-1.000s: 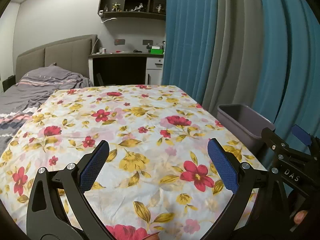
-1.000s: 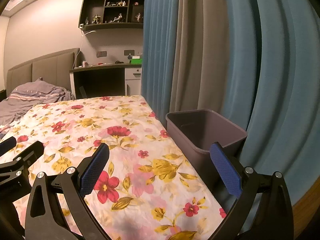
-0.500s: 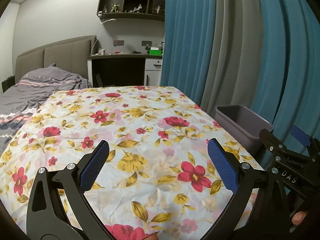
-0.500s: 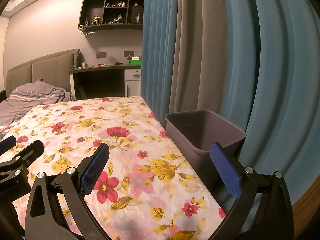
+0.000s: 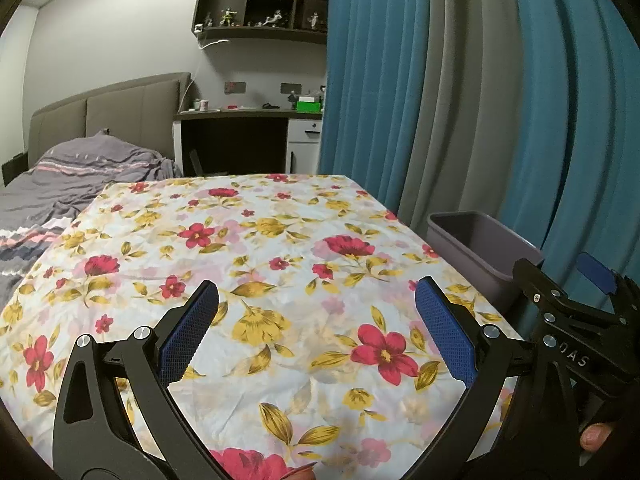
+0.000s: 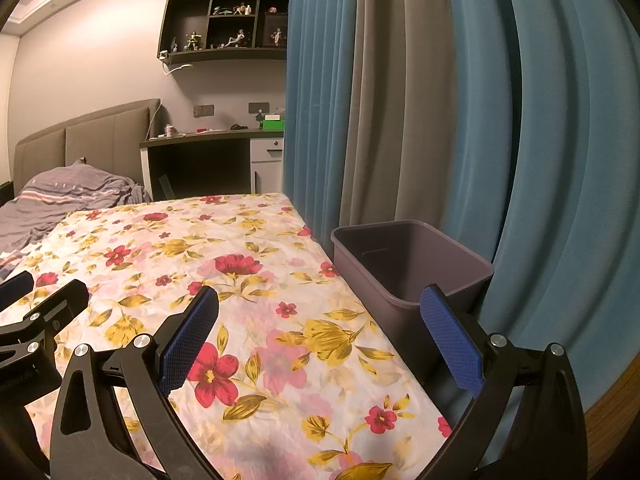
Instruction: Collect trash
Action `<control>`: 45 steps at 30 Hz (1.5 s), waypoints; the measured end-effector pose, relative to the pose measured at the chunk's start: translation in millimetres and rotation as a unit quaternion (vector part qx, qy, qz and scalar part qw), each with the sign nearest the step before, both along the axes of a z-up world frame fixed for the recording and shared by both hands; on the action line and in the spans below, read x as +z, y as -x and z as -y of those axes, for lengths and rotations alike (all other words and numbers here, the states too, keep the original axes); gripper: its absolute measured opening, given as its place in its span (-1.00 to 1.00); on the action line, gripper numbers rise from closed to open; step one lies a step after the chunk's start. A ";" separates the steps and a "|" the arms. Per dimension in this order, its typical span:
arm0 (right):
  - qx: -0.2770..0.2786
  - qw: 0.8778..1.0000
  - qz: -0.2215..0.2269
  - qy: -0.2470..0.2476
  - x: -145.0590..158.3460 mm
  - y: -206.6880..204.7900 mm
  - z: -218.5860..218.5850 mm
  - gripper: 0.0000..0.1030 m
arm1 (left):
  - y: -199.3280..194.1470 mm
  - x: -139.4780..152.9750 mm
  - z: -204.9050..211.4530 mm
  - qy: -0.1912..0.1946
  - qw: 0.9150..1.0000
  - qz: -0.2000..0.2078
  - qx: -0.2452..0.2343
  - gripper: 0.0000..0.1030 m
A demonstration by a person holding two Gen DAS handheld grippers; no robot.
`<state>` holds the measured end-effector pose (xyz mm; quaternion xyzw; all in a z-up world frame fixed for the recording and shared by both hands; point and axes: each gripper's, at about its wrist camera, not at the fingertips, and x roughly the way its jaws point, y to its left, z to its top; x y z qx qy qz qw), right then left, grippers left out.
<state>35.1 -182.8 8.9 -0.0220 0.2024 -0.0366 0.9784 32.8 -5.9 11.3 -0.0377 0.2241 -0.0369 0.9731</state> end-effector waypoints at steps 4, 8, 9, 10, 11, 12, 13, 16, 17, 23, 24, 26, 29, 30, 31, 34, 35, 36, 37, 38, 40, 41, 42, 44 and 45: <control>0.000 1.000 0.000 0.000 -0.1 -0.5 0.4 0.88 | -0.3 0.2 1.0 0.000 1.000 0.000 0.000 0.89; -0.001 1.000 0.000 -0.001 0.0 -0.3 0.4 0.88 | 0.1 0.1 0.6 0.000 1.000 0.000 0.000 0.89; -0.001 1.000 0.001 -0.002 0.0 0.0 0.5 0.88 | -0.1 0.2 1.1 -0.001 1.000 0.000 -0.001 0.89; 0.000 1.000 0.001 -0.002 -0.1 -0.4 0.5 0.88 | -0.1 0.9 1.4 -0.001 1.000 0.001 -0.001 0.89; 0.000 1.000 0.000 -0.002 0.6 -0.6 0.3 0.88 | -0.6 0.9 2.3 -0.002 1.000 0.001 -0.001 0.89; 0.000 1.000 0.001 -0.002 0.7 -0.3 0.3 0.88 | -0.1 1.5 2.3 -0.001 1.000 0.001 -0.001 0.89; 0.000 1.000 0.001 -0.002 0.5 -0.6 0.8 0.88 | -0.5 1.6 3.2 -0.001 1.000 0.001 -0.002 0.89; 0.000 1.000 0.001 -0.002 2.4 -1.0 0.7 0.88 | 0.0 1.4 2.3 -0.001 1.000 0.001 -0.001 0.89; 0.001 1.000 0.001 -0.002 2.3 -1.0 0.9 0.88 | -0.5 1.6 3.3 -0.001 1.000 0.001 -0.002 0.89; 0.000 1.000 0.002 -0.003 2.3 -0.9 0.5 0.88 | -0.1 2.0 3.2 -0.001 1.000 0.001 -0.003 0.89; 0.000 1.000 0.002 -0.003 2.4 -1.0 0.3 0.88 | -0.4 2.2 3.8 -0.001 1.000 0.002 -0.003 0.89; 0.000 1.000 0.001 -0.003 1.9 -1.0 1.1 0.88 | -0.2 2.0 3.5 -0.001 1.000 0.001 -0.003 0.89; 0.000 1.000 0.001 -0.003 2.0 -0.9 0.8 0.88 | 0.0 1.9 3.5 0.000 1.000 0.001 -0.003 0.89; 0.001 1.000 0.002 -0.003 1.7 -1.0 1.3 0.88 | -0.2 2.0 3.9 0.000 1.000 0.001 -0.003 0.89; 0.001 1.000 0.002 -0.003 2.2 -0.9 0.7 0.88 | 0.0 1.8 3.3 -0.001 1.000 0.001 -0.003 0.89; 0.001 1.000 0.002 -0.004 1.8 -1.0 1.3 0.88 | -0.2 2.1 4.1 0.001 1.000 0.001 -0.004 0.89; 0.000 1.000 0.002 -0.003 1.9 -0.9 1.0 0.88 | 0.1 1.9 3.5 0.000 1.000 0.002 -0.003 0.89; 0.001 1.000 0.002 -0.003 2.0 -0.9 0.8 0.88 | -0.1 1.9 3.9 -0.001 1.000 0.002 -0.003 0.89; 0.001 1.000 0.001 -0.004 1.6 -1.2 1.4 0.88 | -0.1 2.5 4.8 -0.001 1.000 0.002 -0.003 0.89; 0.001 1.000 0.001 -0.004 1.5 -1.0 1.3 0.88 | -0.2 2.5 4.9 0.000 1.000 0.002 -0.003 0.89; 0.001 1.000 0.001 -0.004 1.6 -1.1 1.0 0.88 | -0.1 2.6 4.8 0.000 1.000 0.001 -0.003 0.89; 0.001 1.000 0.001 -0.004 1.8 -1.1 0.7 0.88 | -0.1 2.6 5.0 -0.001 1.000 0.001 -0.003 0.89; 0.001 1.000 0.002 -0.004 1.5 -0.9 1.0 0.88 | -0.3 2.8 5.5 -0.001 1.000 0.001 -0.003 0.89; 0.001 1.000 0.002 -0.004 1.8 -0.9 0.5 0.88 | -0.4 3.0 6.3 0.000 1.000 0.002 -0.003 0.89; 0.001 1.000 0.002 -0.004 1.8 -0.7 0.5 0.88 | 0.0 2.7 4.9 0.000 1.000 0.001 -0.003 0.89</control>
